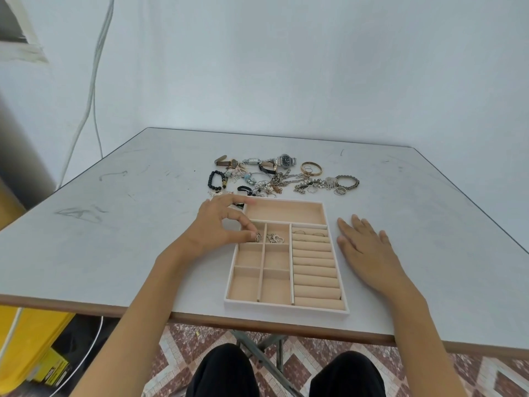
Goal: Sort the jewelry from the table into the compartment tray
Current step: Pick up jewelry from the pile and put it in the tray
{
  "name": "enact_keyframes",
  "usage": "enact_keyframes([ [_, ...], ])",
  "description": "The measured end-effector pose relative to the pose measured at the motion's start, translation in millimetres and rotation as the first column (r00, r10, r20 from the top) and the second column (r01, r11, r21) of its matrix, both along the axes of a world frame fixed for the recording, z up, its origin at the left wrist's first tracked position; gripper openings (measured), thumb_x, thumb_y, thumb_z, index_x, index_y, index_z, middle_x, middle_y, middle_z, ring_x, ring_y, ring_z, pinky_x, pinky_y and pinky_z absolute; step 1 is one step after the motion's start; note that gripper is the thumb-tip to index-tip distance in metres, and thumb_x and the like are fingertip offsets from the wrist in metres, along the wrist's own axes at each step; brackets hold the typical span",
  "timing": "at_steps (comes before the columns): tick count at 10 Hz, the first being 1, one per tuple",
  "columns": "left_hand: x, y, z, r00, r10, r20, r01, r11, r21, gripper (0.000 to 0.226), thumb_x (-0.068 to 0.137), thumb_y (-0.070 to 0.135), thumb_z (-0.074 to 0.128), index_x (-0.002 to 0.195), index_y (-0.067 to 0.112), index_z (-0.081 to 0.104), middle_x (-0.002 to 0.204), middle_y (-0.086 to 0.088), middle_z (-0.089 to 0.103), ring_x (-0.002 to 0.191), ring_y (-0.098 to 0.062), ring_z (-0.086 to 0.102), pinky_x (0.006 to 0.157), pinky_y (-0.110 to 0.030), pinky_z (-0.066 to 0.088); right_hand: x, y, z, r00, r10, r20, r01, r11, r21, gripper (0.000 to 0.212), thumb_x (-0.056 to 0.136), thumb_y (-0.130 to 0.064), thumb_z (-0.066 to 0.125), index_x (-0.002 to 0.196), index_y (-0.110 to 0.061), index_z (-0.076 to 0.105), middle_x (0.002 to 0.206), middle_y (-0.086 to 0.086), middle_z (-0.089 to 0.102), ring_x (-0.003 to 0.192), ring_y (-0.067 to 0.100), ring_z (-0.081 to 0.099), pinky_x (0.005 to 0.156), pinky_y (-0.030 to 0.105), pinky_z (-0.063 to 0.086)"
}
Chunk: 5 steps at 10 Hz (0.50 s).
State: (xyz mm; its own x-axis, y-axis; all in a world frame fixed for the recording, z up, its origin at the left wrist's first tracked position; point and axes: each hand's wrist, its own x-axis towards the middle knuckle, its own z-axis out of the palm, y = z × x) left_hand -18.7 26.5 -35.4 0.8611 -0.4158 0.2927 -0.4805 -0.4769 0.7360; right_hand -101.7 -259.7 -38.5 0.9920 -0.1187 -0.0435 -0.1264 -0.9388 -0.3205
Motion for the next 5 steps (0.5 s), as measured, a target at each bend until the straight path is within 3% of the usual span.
enact_keyframes([
  [1,-2.2,-3.6,2.5,1.0,0.013,0.003,-0.013,0.999,-0.051,0.012,0.068,0.024,0.084,0.076,0.028,0.076,0.12,0.023,0.058,0.118,0.015,0.041,0.109,-0.029,0.021,-0.3,-0.1,0.4,1.0,0.002,0.002,-0.002,1.0,-0.003,0.05,0.104,-0.035,0.019,0.153,-0.029,0.013,0.161,-0.002,-0.001,0.148,0.013,-0.005,0.119,0.037,-0.006],
  [2,-4.3,-4.1,5.5,1.0,0.005,0.013,-0.004,0.996,-0.088,0.016,0.074,0.023,0.08,0.087,0.029,0.073,0.121,0.02,0.057,0.115,0.013,0.045,0.096,-0.022,0.028,-0.5,-0.1,0.3,1.0,0.0,0.003,0.0,1.0,0.005,0.05,0.104,-0.035,0.019,0.153,-0.029,0.013,0.161,-0.002,-0.001,0.148,0.013,-0.005,0.119,0.037,-0.006],
  [3,-5.2,2.1,7.0,1.0,-0.019,-0.021,0.018,0.996,-0.09,0.013,0.072,0.032,0.081,0.083,0.031,0.074,0.125,0.022,0.054,0.121,0.01,0.042,0.103,-0.032,0.027,-0.4,0.2,0.6,1.0,-0.001,0.003,0.001,1.0,0.008,0.05,0.104,-0.036,0.019,0.153,-0.029,0.014,0.161,-0.002,-0.001,0.148,0.013,-0.005,0.119,0.037,-0.006],
  [4,-6.0,5.5,3.3,0.995,-0.102,0.004,0.102,0.993,0.062,0.024,0.061,0.056,0.076,0.077,0.037,0.074,0.132,0.03,0.045,0.136,0.005,0.024,0.116,-0.052,0.005,-0.4,0.3,0.4,1.0,0.0,0.006,0.0,1.0,0.009,0.05,0.104,-0.036,0.02,0.153,-0.029,0.014,0.161,-0.002,0.0,0.148,0.013,-0.005,0.118,0.037,-0.006],
  [5,-6.7,5.7,1.1,0.992,-0.126,-0.028,0.128,0.984,0.125,0.03,0.057,0.062,0.071,0.077,0.039,0.074,0.134,0.037,0.041,0.139,0.01,0.012,0.115,-0.053,-0.011,-0.1,0.4,0.2,1.0,0.001,0.009,-0.001,1.0,0.009,0.049,0.104,-0.036,0.02,0.153,-0.029,0.015,0.161,-0.001,0.0,0.148,0.013,-0.004,0.118,0.037,-0.006],
])
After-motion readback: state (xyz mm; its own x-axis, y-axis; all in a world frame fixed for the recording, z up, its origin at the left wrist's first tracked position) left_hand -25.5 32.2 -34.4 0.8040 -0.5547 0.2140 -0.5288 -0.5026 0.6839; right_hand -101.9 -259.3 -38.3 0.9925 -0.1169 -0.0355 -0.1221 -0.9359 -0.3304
